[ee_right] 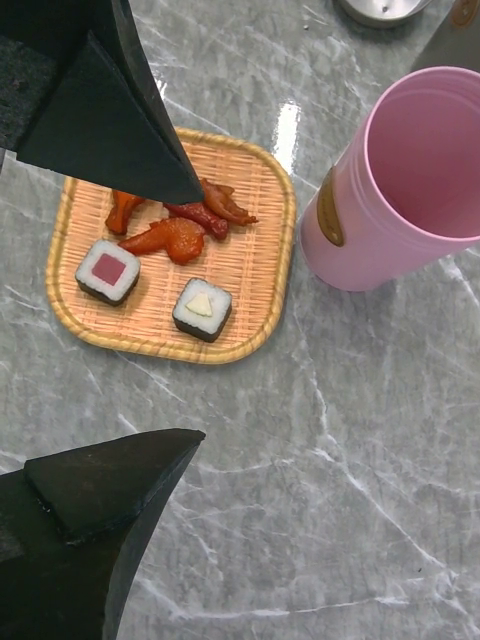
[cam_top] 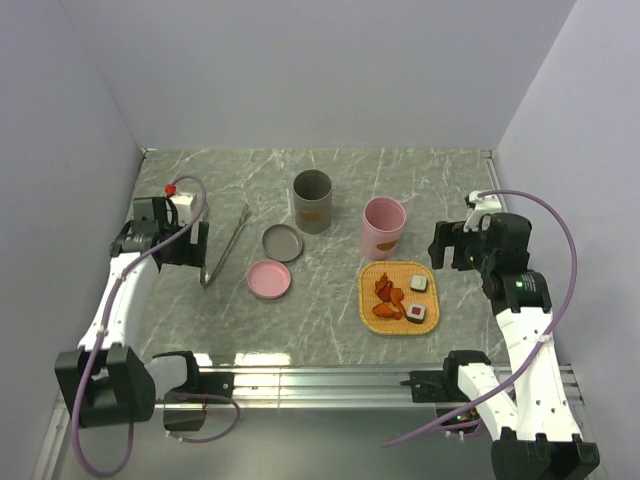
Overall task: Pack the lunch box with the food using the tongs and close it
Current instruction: Grab the clamp with the left arm
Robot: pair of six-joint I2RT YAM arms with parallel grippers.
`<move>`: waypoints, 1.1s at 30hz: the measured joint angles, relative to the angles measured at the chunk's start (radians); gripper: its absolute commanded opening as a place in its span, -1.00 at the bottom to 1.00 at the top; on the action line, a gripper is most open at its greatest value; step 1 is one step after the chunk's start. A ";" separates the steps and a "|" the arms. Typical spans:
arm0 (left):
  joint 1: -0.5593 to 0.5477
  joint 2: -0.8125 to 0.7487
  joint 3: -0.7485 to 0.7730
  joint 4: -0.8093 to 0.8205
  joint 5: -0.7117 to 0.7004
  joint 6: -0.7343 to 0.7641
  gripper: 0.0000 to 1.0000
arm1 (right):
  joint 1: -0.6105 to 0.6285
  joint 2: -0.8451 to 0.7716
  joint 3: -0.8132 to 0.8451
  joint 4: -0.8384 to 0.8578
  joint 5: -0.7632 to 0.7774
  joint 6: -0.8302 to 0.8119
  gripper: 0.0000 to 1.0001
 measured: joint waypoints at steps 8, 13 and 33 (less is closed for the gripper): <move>-0.002 0.206 0.000 0.001 0.013 -0.006 0.91 | 0.000 0.020 0.000 0.002 0.000 -0.002 0.99; -0.015 0.294 0.000 0.018 0.013 -0.039 0.93 | 0.000 0.027 0.000 0.002 0.000 -0.003 0.99; -0.093 0.507 0.026 0.127 -0.045 -0.158 0.78 | 0.000 0.061 -0.006 0.026 0.003 -0.005 0.99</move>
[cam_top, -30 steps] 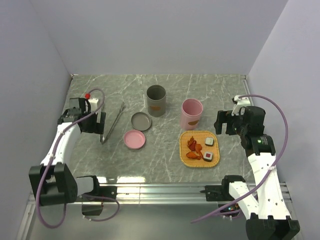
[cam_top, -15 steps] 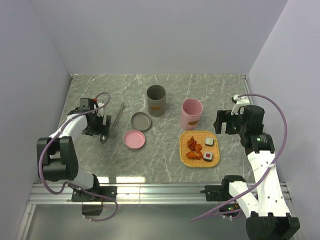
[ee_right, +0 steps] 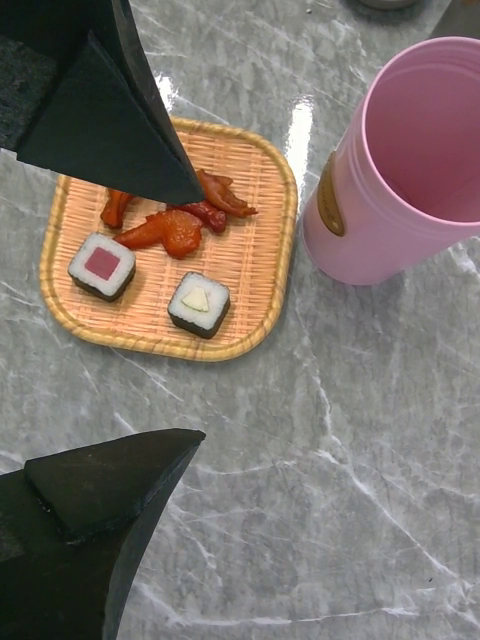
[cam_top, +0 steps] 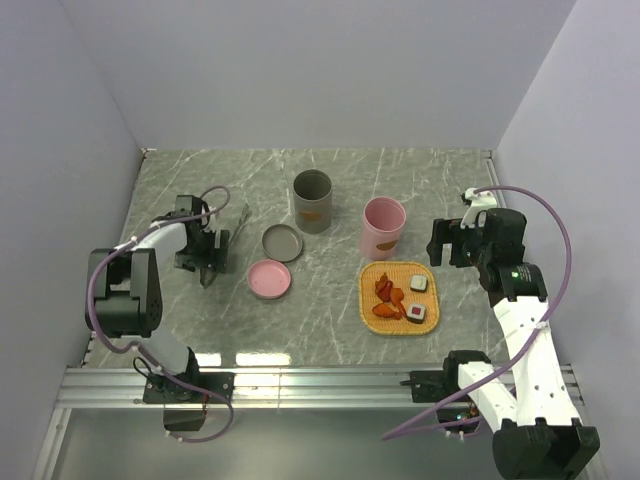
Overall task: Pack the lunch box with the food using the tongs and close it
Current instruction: Grab the clamp with the left arm
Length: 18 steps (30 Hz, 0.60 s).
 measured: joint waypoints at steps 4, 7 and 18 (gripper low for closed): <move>0.001 0.021 0.017 0.043 -0.016 -0.035 0.76 | 0.000 0.004 0.000 0.008 0.000 -0.001 0.99; 0.001 0.035 0.027 0.076 -0.022 -0.046 0.74 | 0.000 0.006 0.000 0.011 0.000 -0.002 0.99; 0.001 0.153 0.155 0.113 -0.017 -0.053 0.70 | 0.000 0.019 0.000 0.013 0.001 -0.003 0.99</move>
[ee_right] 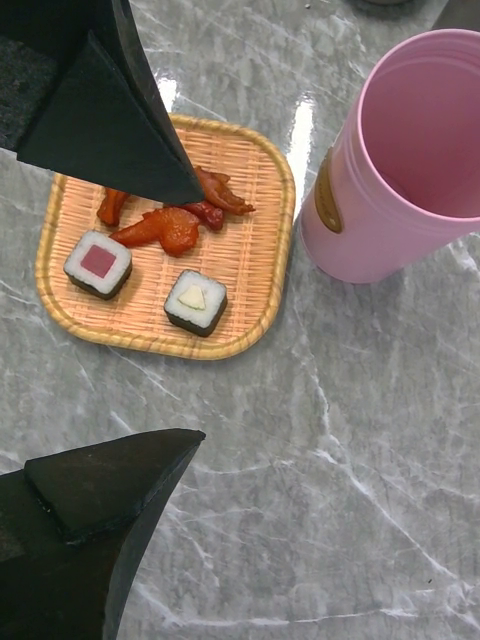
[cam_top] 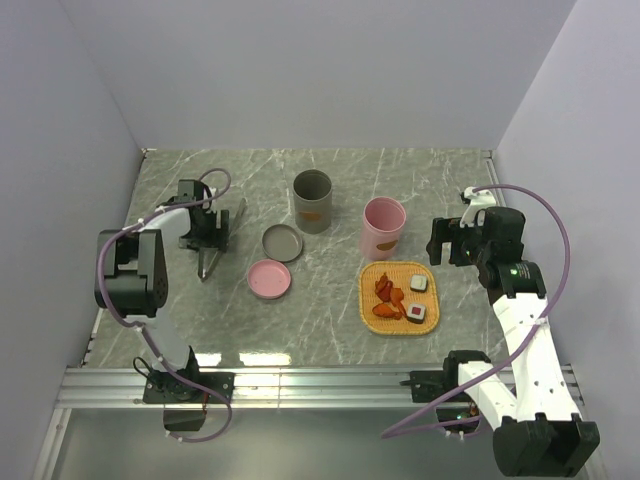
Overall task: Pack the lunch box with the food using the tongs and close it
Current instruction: Grab the clamp with the left arm
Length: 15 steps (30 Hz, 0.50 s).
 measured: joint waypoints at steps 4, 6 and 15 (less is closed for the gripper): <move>0.000 0.011 0.008 0.021 -0.002 0.000 0.70 | 0.000 0.003 0.000 0.000 0.003 -0.002 0.99; 0.000 0.013 0.009 0.030 -0.003 0.000 0.72 | 0.000 0.006 0.000 0.000 0.003 -0.002 0.99; 0.000 0.042 0.035 0.060 -0.005 0.022 0.74 | 0.000 0.009 0.000 0.000 0.003 -0.002 0.99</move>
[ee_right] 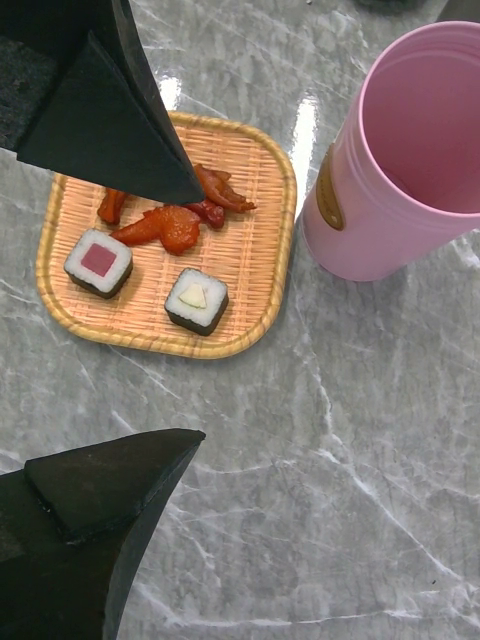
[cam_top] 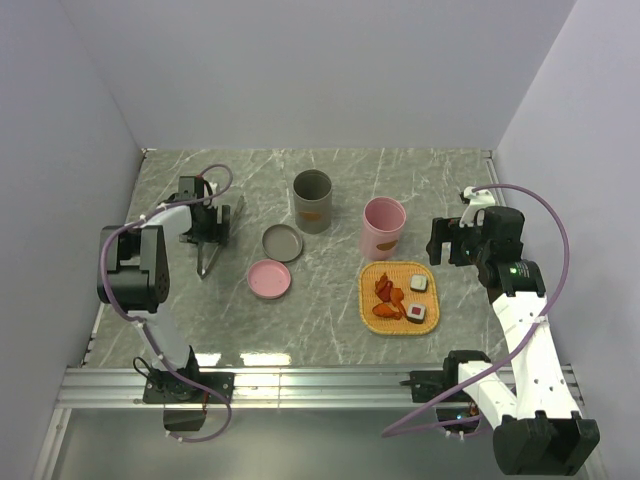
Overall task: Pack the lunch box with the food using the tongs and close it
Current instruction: Grab the clamp with the left arm
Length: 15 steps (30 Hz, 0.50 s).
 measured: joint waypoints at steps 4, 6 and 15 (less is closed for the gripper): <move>0.000 0.007 0.008 -0.002 0.000 0.005 0.61 | 0.000 0.000 0.000 0.000 0.000 0.000 0.99; 0.002 0.011 0.013 0.003 0.003 0.013 0.44 | 0.000 0.000 0.000 0.000 0.000 0.000 0.99; 0.002 0.013 0.017 0.017 0.018 0.033 0.00 | 0.000 0.000 0.000 -0.002 -0.017 0.001 1.00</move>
